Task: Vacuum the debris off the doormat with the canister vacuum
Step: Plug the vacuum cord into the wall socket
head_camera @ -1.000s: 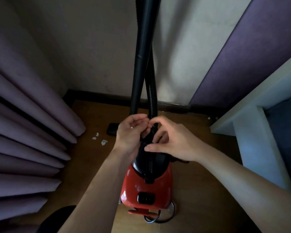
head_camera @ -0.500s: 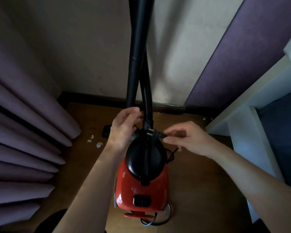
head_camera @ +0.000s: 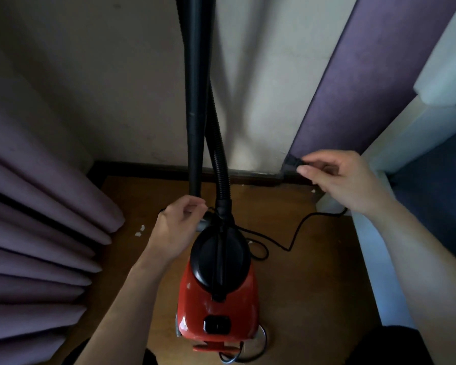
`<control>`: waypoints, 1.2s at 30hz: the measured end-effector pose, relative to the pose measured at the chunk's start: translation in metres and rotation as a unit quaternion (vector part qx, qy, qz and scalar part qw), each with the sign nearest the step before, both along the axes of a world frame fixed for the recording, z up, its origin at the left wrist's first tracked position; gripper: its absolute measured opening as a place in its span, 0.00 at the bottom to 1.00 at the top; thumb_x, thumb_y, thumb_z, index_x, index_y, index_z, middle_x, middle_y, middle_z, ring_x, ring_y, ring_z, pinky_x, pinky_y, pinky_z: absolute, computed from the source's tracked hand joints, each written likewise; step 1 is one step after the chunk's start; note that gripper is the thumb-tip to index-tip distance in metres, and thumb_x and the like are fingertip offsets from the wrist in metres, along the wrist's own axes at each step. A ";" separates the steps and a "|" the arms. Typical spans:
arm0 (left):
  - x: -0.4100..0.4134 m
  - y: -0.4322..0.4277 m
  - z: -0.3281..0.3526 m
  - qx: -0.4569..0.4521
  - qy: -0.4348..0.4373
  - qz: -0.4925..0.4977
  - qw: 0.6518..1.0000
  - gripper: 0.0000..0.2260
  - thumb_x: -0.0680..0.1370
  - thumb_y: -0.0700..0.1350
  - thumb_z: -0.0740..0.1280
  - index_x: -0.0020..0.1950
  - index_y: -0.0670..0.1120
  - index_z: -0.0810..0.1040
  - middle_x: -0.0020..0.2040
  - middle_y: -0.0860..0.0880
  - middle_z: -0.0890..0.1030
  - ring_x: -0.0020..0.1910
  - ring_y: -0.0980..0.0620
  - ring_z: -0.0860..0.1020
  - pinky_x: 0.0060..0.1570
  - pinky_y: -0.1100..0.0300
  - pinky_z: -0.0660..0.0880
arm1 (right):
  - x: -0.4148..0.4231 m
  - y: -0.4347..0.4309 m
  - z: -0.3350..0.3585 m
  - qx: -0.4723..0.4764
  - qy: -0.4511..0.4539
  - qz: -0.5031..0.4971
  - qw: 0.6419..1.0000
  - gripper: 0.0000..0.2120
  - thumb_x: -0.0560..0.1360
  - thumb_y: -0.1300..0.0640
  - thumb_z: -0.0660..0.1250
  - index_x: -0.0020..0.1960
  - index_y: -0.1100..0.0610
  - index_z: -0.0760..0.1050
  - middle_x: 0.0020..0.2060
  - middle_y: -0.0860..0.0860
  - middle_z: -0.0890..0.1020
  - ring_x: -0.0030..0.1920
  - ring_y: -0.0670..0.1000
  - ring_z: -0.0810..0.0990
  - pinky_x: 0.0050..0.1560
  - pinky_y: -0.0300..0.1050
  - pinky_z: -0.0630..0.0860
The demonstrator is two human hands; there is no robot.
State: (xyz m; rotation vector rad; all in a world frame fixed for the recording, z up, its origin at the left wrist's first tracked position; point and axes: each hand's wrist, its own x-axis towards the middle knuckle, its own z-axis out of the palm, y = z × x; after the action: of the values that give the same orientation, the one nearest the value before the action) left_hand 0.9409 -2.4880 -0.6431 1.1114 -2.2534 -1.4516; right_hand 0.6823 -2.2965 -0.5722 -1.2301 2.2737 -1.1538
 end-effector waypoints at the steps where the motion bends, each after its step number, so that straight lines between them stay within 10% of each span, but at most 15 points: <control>1: -0.004 0.000 0.008 -0.004 0.012 -0.013 1.000 0.07 0.81 0.49 0.66 0.58 0.52 0.81 0.50 0.54 0.83 0.52 0.59 0.81 0.52 0.61 0.77 | -0.004 0.003 0.010 -0.019 0.017 -0.004 1.000 0.14 0.73 0.40 0.73 0.54 0.46 0.83 0.40 0.49 0.86 0.40 0.56 0.83 0.43 0.57 0.81; 13: -0.128 0.013 0.178 -0.196 0.089 -0.170 0.962 0.10 0.82 0.44 0.65 0.63 0.51 0.77 0.56 0.56 0.81 0.54 0.65 0.78 0.52 0.74 0.72 | -0.049 0.041 0.148 -0.196 0.094 -0.068 0.974 0.05 0.78 0.57 0.72 0.51 0.48 0.84 0.38 0.48 0.85 0.37 0.51 0.82 0.40 0.48 0.77; 21: -0.214 0.010 0.229 -0.399 0.094 -0.191 0.892 0.19 0.79 0.41 0.66 0.70 0.46 0.73 0.69 0.50 0.73 0.66 0.50 0.73 0.66 0.58 0.69 | -0.068 0.041 0.174 -0.224 0.136 -0.135 0.955 0.07 0.78 0.55 0.71 0.55 0.53 0.82 0.33 0.43 0.79 0.36 0.49 0.79 0.37 0.30 0.72; 27: -0.252 -0.013 0.243 -0.549 0.101 -0.189 0.808 0.28 0.76 0.43 0.66 0.76 0.43 0.67 0.79 0.45 0.63 0.77 0.44 0.63 0.71 0.46 0.67 | -0.080 0.028 0.159 -0.234 0.176 -0.178 0.939 0.11 0.77 0.52 0.71 0.59 0.50 0.81 0.32 0.45 0.79 0.34 0.49 0.79 0.38 0.47 0.79; 36: -0.302 -0.015 0.304 -0.675 0.085 -0.187 0.709 0.34 0.77 0.53 0.62 0.81 0.43 0.59 0.82 0.46 0.53 0.81 0.48 0.51 0.77 0.45 0.49 | -0.081 0.019 0.185 -0.296 0.164 -0.287 0.896 0.12 0.76 0.52 0.72 0.59 0.50 0.84 0.35 0.37 0.79 0.31 0.46 0.79 0.35 0.40 0.78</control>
State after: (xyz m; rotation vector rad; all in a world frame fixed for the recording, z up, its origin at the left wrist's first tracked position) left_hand 0.6386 -2.5031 -0.3392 0.0062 -2.4845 0.2986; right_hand 0.6009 -2.2774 -0.3871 -0.9979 2.7538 -2.1175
